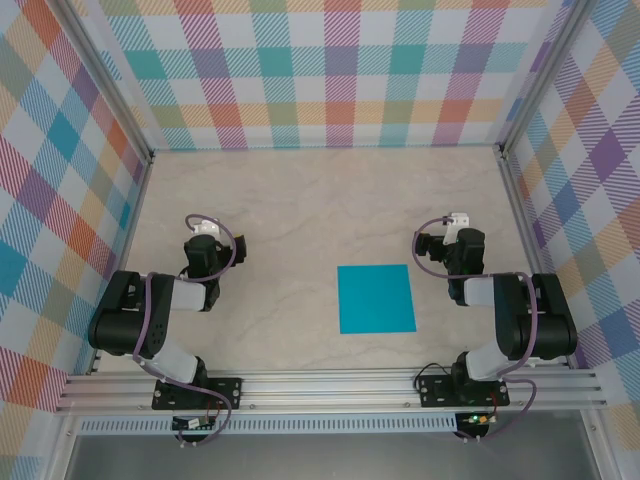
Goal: Fold a paper plane with a square sheet of paper (fold left side to right side)
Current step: Pick up the square sheet of paper from the center of the table.
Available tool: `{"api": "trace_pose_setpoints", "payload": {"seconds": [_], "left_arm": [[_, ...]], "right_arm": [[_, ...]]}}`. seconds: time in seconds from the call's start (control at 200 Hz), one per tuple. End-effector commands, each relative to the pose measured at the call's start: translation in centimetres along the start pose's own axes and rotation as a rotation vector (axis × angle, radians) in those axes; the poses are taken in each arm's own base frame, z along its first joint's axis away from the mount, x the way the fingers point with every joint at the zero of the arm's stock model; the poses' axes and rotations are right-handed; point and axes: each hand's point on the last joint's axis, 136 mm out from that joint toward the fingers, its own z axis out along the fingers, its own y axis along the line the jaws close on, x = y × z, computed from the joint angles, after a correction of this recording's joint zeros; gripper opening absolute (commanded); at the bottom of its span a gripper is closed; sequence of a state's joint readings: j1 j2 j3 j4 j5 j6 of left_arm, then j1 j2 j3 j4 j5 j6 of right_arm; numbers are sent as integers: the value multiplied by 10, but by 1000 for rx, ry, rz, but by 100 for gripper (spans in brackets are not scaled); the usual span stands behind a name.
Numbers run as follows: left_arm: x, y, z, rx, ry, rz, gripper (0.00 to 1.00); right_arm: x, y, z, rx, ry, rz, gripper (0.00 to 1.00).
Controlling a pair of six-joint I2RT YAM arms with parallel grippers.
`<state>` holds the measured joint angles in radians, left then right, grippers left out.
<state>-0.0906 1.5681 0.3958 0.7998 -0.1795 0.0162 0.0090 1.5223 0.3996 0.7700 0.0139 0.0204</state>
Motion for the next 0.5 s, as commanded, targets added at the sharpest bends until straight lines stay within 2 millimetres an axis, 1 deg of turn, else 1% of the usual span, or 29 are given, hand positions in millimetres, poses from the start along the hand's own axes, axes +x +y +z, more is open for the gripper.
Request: {"api": "trace_pose_setpoints", "payload": {"seconds": [0.0, 0.495], "left_arm": [[-15, -1, 1, 11, -43, -11, 100], [-15, -1, 2, 13, -42, -14, 100]], "right_arm": [[-14, 4, 2, -23, -42, -13, 100], [-14, 4, 2, -23, -41, -14, 100]]}}
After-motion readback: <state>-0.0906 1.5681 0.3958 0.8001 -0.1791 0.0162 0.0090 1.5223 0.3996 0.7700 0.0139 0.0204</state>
